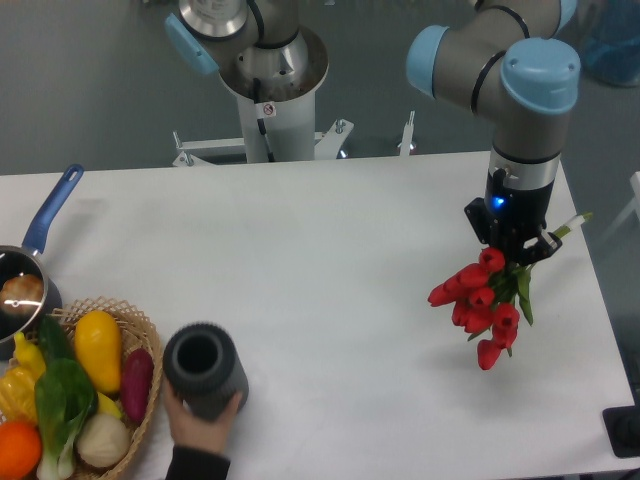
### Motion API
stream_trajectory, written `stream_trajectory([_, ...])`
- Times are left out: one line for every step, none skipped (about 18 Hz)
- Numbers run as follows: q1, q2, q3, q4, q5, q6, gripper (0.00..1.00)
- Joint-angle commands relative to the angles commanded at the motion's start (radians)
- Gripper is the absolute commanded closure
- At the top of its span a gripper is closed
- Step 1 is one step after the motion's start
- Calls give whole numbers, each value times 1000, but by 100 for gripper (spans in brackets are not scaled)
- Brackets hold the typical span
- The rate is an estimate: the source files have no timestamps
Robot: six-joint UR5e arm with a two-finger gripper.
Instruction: Place the flowers on the table
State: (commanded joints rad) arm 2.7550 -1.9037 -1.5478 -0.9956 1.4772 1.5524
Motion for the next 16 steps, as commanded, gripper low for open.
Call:
stream_trajectory([-2, 0, -2, 0, 2, -2, 95])
stream_trajectory([-3, -2, -3, 0, 2, -2, 94])
stream_trajectory([-3, 0, -6, 0, 2, -2, 94])
stream_trajectory([-3, 0, -12, 0, 2, -2, 93])
stream_trajectory([-3, -2, -15, -3, 2, -2, 94])
stream_trajectory([-3, 0, -21, -2, 2, -2, 93])
stream_trajectory([-5, 2, -34, -2, 2, -2, 93])
stream_trajectory([-5, 3, -46, 0, 2, -2, 92])
stream_trajectory([-6, 3, -61, 3, 0, -2, 89])
stream_trajectory([-6, 3, -64, 2, 2, -3, 87])
stream_trajectory([-6, 3, -71, 2, 2, -5, 84])
stream_trajectory([-8, 5, -77, 2, 2, -9, 81])
stream_trajectory([-12, 3, -78, 2, 2, -8, 78])
stream_trajectory([-35, 0, -81, 2, 2, -12, 73])
stream_trajectory([-43, 0, -92, 3, 3, -14, 69])
stream_trajectory([-46, 2, -101, 3, 3, -15, 66])
